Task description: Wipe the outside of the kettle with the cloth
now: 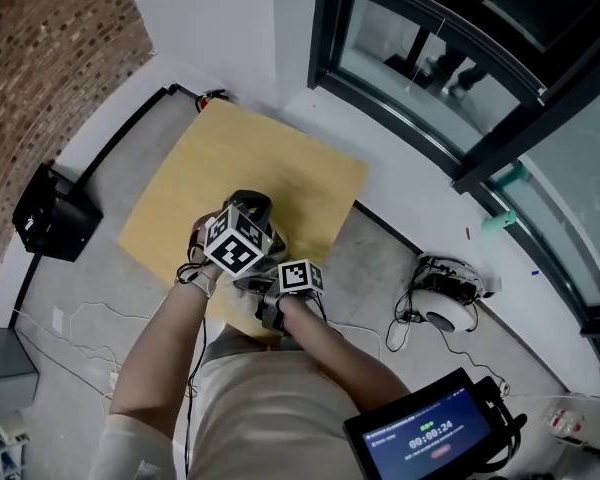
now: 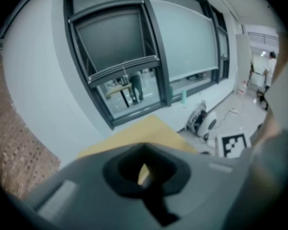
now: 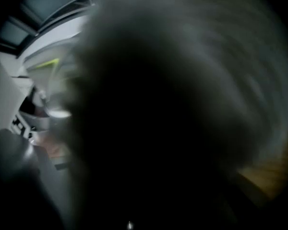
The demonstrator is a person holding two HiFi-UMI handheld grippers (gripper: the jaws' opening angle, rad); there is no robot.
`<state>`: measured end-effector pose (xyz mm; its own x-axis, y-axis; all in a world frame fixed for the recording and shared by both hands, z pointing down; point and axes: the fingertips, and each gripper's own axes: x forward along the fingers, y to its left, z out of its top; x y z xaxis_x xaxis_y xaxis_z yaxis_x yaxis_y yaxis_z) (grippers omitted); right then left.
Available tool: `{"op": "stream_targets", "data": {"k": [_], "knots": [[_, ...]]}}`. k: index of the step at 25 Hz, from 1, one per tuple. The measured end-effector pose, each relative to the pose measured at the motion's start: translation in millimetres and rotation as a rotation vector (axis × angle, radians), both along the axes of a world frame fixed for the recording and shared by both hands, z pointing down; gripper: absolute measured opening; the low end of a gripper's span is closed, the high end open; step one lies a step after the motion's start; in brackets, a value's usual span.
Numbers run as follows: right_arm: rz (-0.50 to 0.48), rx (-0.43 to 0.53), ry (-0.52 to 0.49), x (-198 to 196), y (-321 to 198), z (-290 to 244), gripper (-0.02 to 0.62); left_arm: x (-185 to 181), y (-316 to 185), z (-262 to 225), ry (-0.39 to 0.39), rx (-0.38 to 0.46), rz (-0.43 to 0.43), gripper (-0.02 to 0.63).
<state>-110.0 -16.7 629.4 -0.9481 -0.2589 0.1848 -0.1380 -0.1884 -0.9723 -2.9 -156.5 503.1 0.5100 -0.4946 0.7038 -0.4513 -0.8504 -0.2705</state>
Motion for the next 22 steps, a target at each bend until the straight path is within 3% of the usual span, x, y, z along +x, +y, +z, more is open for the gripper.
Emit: {"op": "stream_targets", "data": {"k": [2, 4, 5, 7, 9, 12, 13, 15, 17, 19, 22], "knots": [[-0.016, 0.145, -0.128, -13, -8, -62, 0.115, -2, 1, -1, 0.000, 0.011, 0.002, -0.015], [-0.053, 0.229, -0.155, -25, -11, -82, 0.115, -7, 1, -1, 0.004, 0.012, 0.007, -0.015], [-0.074, 0.209, -0.098, -27, -7, -60, 0.115, -10, 1, 0, 0.006, 0.008, 0.008, -0.015], [-0.058, 0.058, 0.058, -15, 2, 9, 0.115, -10, 0, 2, 0.007, 0.000, 0.009, -0.015], [0.005, -0.025, 0.058, -5, 6, 25, 0.115, -10, 4, 3, 0.010, 0.004, 0.012, -0.015], [0.014, 0.149, -0.155, -30, -3, -50, 0.115, -17, 9, 1, 0.012, 0.020, 0.016, -0.015], [0.003, 0.177, -0.164, -38, -6, -56, 0.115, -17, 8, 1, 0.010, 0.015, 0.015, -0.015], [-0.017, 0.126, -0.037, -38, -7, -19, 0.115, -14, 2, 1, 0.010, -0.002, 0.013, -0.015], [0.012, 0.000, 0.112, -18, -4, 38, 0.116, -10, -3, 1, 0.012, -0.008, 0.012, -0.015], [0.046, -0.038, 0.090, 0, 1, 52, 0.117, -9, -3, 0, 0.011, 0.002, 0.008, -0.015], [0.035, 0.076, -0.008, 0, 12, 23, 0.122, -14, -3, -1, 0.004, 0.043, -0.009, -0.015]]}}
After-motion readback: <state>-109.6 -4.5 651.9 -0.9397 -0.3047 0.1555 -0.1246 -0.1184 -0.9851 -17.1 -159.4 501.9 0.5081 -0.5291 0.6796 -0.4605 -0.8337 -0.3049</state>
